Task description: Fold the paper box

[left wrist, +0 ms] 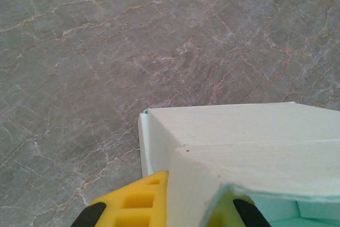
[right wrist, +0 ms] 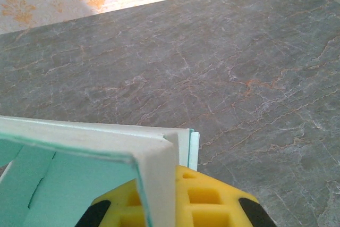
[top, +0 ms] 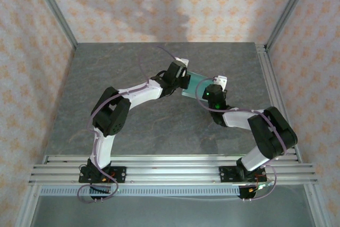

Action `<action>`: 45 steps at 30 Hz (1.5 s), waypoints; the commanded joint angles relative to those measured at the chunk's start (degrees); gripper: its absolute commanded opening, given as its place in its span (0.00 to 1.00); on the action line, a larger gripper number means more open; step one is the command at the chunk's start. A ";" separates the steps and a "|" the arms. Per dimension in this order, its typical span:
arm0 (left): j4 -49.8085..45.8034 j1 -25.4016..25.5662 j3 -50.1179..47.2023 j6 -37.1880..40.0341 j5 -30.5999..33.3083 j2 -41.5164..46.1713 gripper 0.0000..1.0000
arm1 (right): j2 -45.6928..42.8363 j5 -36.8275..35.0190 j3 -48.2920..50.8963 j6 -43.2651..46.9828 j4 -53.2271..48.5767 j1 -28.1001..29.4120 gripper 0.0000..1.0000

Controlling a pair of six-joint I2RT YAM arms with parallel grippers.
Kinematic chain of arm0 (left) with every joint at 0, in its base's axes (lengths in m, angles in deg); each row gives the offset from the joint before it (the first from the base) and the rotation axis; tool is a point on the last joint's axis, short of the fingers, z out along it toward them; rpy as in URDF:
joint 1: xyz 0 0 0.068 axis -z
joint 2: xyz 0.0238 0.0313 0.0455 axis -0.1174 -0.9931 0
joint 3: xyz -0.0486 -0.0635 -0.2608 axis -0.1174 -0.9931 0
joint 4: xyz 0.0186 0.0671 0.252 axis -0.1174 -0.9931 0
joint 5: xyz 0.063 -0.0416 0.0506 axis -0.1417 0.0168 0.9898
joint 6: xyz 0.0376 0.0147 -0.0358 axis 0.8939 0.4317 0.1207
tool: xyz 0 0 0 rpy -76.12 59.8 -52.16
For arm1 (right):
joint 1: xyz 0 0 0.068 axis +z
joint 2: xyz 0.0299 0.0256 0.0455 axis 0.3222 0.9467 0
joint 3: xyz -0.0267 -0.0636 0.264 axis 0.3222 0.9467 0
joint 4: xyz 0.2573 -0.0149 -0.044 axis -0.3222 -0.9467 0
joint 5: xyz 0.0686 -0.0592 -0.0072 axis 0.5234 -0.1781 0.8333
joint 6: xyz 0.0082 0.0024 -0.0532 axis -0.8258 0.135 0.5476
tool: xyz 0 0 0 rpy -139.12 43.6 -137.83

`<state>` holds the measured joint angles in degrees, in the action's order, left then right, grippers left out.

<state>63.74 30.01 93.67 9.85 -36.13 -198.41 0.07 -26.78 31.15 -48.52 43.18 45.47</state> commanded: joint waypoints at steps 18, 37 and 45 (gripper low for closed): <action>-28.59 0.34 16.15 -8.74 -0.29 -4.30 0.00 | -1.49 1.43 -0.63 0.26 -0.59 0.93 0.00; -7.21 0.58 -3.44 -7.82 3.09 0.71 0.00 | 2.10 4.81 4.89 1.16 12.42 1.79 0.04; -12.88 0.78 -0.65 -6.18 10.45 1.94 0.00 | -4.89 9.89 8.55 2.18 15.74 1.98 0.76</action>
<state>54.58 30.45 91.35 2.63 -31.02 -199.15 -0.48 -19.21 37.71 -46.79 54.28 47.13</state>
